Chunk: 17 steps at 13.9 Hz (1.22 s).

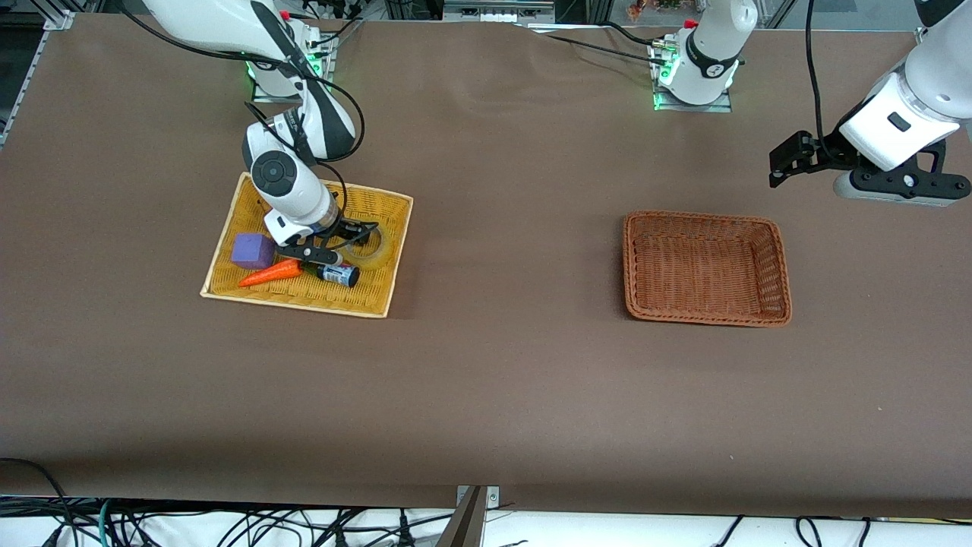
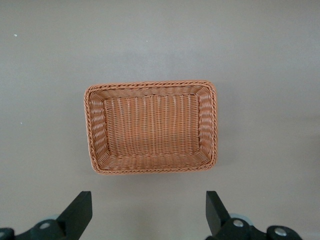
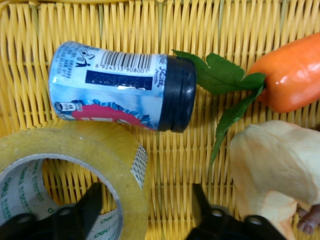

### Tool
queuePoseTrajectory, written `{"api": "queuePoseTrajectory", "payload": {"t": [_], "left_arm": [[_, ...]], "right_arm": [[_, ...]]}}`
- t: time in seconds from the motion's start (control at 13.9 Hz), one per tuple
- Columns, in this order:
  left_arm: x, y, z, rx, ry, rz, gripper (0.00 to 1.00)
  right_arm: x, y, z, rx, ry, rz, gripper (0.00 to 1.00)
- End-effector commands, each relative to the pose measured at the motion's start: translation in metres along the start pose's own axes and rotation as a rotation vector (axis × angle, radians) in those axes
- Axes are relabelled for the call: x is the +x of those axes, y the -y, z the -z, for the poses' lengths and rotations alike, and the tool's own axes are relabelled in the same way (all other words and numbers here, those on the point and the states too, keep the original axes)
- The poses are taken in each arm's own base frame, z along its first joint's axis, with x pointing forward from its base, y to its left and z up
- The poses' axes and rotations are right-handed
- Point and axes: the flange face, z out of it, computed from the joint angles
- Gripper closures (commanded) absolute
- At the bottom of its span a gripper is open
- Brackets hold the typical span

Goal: Transfer tape with both arms
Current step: 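Lower the right gripper and close it on the tape roll's rim, then lift the tape roll and carry it toward the brown basket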

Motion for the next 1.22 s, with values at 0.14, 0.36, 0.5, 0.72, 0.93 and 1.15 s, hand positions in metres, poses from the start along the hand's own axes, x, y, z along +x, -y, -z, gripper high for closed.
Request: {"api": "queuePoseTrajectory", "payload": {"t": [0.14,0.36,0.5,0.72,0.93,1.15], "left_arm": [[0.002,-0.001,0.006,0.027,0.003,-0.001,0.0],[0.002,-0.001,0.006,0.027,0.003,-0.001,0.0],[0.003,-0.001,0.005,0.027,0.004,-0.003,0.0],[0.003,-0.002,0.005,0.027,0.004,-0.006,0.0],[0.003,-0.002,0.005,0.027,0.004,-0.006,0.0],[0.003,-0.002,0.005,0.027,0.004,-0.006,0.0]], "right_arm": [[0.0,0.004,0.011,0.014,-0.02,0.014,1.0],[0.01,0.012,0.04,0.005,-0.009,0.012,1.0],[0.019,0.018,0.075,-0.002,-0.004,0.011,1.0],[0.024,0.033,0.139,-0.022,0.022,0.016,1.0],[0.015,0.082,0.174,-0.001,0.019,-0.036,1.0],[-0.003,0.166,0.17,0.046,0.012,-0.096,1.0]]}}
